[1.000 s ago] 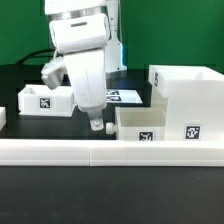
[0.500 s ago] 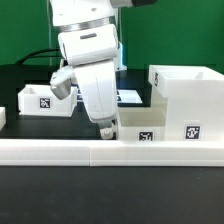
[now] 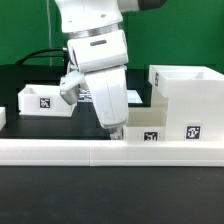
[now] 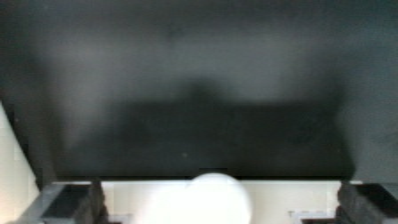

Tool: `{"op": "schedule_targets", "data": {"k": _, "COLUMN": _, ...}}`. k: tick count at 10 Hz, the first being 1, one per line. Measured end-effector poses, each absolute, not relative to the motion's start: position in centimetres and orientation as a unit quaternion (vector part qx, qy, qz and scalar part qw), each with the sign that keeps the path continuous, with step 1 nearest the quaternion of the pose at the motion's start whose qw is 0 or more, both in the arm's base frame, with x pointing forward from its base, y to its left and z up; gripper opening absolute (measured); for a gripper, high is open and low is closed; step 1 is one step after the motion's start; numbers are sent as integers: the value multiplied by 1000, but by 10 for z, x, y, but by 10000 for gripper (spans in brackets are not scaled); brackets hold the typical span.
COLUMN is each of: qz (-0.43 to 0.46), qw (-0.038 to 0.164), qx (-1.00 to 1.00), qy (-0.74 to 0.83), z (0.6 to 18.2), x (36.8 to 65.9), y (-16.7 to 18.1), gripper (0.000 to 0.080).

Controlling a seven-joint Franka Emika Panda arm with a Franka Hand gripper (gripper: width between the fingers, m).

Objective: Assemble drawer

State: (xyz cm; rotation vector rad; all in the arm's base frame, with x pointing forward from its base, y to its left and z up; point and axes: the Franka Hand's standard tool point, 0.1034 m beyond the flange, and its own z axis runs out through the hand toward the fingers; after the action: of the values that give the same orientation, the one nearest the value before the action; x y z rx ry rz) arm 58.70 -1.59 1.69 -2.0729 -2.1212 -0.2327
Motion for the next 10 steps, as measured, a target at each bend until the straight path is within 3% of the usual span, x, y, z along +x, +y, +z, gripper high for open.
{"op": "schedule_targets", "data": {"k": 6, "qz": -86, "qw": 86, "qx": -687, "qy": -717, "z": 26, "x": 601, "y": 35, "gripper": 649}}
{"op": "schedule_targets", "data": {"k": 10, "qz": -75, "qw": 91, "qx": -689, "qy": -715, "z": 24, "x": 599, "y": 27, "gripper": 649}}
